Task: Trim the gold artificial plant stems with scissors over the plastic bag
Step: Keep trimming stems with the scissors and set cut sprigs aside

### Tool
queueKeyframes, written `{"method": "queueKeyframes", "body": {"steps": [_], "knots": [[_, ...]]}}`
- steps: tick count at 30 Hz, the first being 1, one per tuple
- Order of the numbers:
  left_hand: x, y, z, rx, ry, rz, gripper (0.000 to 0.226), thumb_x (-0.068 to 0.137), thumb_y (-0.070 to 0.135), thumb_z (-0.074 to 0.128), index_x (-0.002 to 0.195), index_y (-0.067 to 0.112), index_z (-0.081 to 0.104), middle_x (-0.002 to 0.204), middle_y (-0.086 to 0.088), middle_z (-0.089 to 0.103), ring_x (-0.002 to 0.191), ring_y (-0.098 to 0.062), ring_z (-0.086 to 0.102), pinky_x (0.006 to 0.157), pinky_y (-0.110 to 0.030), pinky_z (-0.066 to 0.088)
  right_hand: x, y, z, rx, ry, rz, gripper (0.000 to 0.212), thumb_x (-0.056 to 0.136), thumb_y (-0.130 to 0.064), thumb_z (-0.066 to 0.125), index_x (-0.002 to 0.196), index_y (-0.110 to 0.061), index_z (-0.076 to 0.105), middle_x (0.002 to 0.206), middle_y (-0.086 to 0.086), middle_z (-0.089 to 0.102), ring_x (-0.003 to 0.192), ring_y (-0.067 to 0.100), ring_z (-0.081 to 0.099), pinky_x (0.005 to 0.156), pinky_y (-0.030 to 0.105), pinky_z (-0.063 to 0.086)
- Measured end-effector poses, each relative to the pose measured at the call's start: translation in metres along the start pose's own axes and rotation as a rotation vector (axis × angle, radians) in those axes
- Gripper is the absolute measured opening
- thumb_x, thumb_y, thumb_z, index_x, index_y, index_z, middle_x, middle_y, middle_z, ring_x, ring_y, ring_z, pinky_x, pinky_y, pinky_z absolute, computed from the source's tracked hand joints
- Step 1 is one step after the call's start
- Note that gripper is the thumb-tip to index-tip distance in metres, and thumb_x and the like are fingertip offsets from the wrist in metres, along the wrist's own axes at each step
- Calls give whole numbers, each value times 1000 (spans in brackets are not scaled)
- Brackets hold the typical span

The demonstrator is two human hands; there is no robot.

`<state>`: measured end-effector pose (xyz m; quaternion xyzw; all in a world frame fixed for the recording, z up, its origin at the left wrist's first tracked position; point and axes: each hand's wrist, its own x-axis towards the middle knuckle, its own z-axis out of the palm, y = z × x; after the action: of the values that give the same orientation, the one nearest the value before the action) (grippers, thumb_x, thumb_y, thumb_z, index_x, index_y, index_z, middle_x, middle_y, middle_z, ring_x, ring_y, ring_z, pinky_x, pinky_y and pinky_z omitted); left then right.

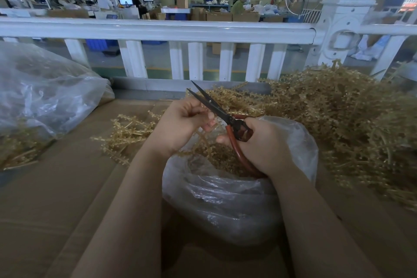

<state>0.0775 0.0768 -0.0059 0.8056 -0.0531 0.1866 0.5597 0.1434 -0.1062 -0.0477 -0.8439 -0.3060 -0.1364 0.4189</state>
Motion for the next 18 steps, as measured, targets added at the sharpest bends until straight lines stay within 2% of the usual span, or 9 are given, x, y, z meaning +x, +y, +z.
{"method": "queueKeyframes", "body": {"steps": [5,9,11,14,17,18], "knots": [[-1,2,1,-22,9,-18,21,94,-5,57,86,11,68,68,6,68,65,-12,62,68,-20,49,1,2,0,20,-18,8,63,56,-99,51,68,-37,57,75,-34,61,70,-6,59,54,12,36],[-1,1,1,-83,24,-31,19,95,-3,57,81,7,64,71,-6,66,61,-8,61,60,-13,46,2,3,-1,152,10,61,67,52,-98,55,72,-35,66,71,-23,66,66,-1,63,54,13,44],[0,0,1,-82,25,-39,16,94,-2,59,82,6,65,69,-5,66,59,-8,61,59,-13,47,2,2,-2,234,22,76,58,54,-94,61,73,-39,68,65,-21,65,61,-1,62,52,11,43],[2,-2,4,-34,-4,-47,17,93,-3,61,82,8,67,69,-2,69,62,-10,63,63,-18,50,4,1,-3,316,18,77,40,61,-78,73,68,-39,68,58,-18,62,56,0,58,53,12,44],[3,-2,9,0,-35,-32,22,92,-3,63,78,14,68,67,1,70,64,-10,65,65,-19,52,5,-1,-3,358,-32,116,16,72,-50,84,67,-40,73,65,-15,71,60,0,65,54,11,47],[3,-2,11,6,-46,-24,23,92,-2,64,77,14,68,67,2,70,64,-10,64,65,-19,51,5,0,-2,363,-45,125,15,76,-41,85,66,-41,73,66,-15,71,60,-1,66,52,10,46]]}}
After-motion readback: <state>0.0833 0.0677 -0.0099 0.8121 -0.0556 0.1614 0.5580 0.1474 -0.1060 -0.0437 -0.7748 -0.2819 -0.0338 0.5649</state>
